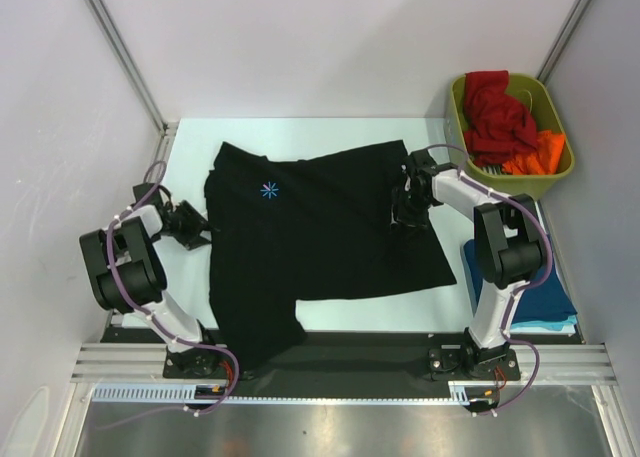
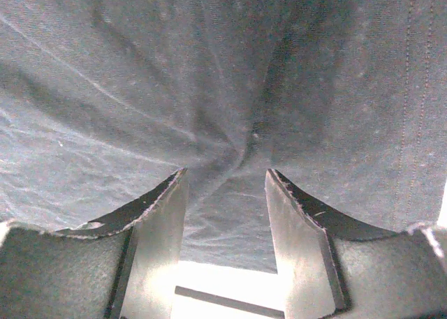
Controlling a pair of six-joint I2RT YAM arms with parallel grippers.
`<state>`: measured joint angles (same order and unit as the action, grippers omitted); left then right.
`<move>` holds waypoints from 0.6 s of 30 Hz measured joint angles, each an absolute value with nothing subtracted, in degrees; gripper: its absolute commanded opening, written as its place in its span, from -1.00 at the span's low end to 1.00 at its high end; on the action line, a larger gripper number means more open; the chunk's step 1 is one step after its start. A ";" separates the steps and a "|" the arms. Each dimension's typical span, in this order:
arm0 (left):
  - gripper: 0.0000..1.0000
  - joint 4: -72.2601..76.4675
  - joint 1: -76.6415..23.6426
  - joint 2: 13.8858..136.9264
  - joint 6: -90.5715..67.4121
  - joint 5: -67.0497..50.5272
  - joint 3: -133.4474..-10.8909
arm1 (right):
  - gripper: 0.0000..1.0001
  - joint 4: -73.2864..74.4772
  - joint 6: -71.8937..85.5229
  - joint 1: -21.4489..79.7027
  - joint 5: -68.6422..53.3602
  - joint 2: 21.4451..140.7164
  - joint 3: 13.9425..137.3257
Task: Fold and stack the t-shirts
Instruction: Flatten the tshirt out
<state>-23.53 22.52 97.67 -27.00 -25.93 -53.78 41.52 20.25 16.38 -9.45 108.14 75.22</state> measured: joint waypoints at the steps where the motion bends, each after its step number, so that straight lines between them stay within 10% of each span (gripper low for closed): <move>1: -0.26 -23.68 21.96 97.62 -27.07 -25.82 -53.52 | 0.08 41.34 20.27 16.38 -9.61 107.98 75.11; 5: -0.99 -25.47 19.29 95.98 -27.94 -23.77 -53.21 | 0.08 40.75 20.27 16.38 -10.15 107.77 74.56; 13: -0.97 -34.96 -4.08 89.73 -32.01 0.67 -62.94 | 0.09 40.16 20.27 16.38 -11.03 107.70 73.63; 18: 0.21 -43.72 -25.69 99.61 -36.07 12.45 -79.68 | 0.09 39.99 20.25 16.29 -11.51 107.70 73.28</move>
<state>-43.72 -25.69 99.61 -36.07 12.45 -79.68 39.99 20.25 16.29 -11.51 107.70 73.28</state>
